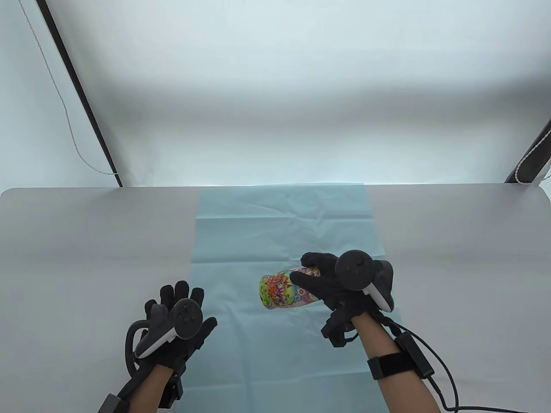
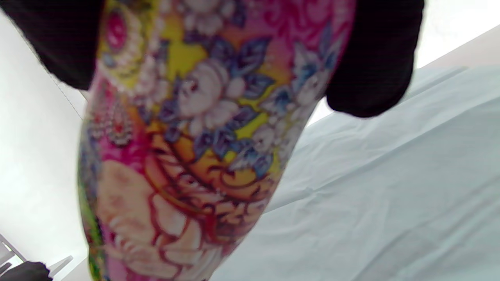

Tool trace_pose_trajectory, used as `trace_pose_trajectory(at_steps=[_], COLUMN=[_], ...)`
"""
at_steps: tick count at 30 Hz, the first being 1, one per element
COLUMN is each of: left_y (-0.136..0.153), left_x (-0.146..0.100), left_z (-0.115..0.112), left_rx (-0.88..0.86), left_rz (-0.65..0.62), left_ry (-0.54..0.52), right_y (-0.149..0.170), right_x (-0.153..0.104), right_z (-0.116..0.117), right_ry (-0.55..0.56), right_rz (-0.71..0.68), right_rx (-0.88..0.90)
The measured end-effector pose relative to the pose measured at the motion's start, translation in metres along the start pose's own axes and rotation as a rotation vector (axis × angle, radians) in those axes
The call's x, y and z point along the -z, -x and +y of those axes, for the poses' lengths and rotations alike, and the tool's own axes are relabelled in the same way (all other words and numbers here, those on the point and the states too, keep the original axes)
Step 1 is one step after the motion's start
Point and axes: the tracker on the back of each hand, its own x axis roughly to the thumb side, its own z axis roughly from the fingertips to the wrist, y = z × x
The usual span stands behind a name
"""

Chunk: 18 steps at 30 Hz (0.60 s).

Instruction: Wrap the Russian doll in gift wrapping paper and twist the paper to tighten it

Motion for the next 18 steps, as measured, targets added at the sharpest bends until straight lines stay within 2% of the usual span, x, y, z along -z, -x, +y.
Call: trace_pose_trajectory(at_steps=[4, 9, 18], left_y=[0.000, -0.001, 0.002], left_x=[0.001, 0.001, 0.000], left_z=[0.000, 0.000, -0.001], left_rx=[0.004, 0.002, -0.004], left_rz=[-0.006, -0.006, 0.011], left_ry=[0.001, 0.005, 0.006], right_y=[0.028, 0.052, 0.066], right_x=[0.009, 0.010, 0.014], right_z=[0.033, 0.054, 0.055], right_ry=[0.010, -0.065, -0.174], right_rz=[0.063, 0.130, 0.009], right_rx=[0.122, 0.227, 0.206])
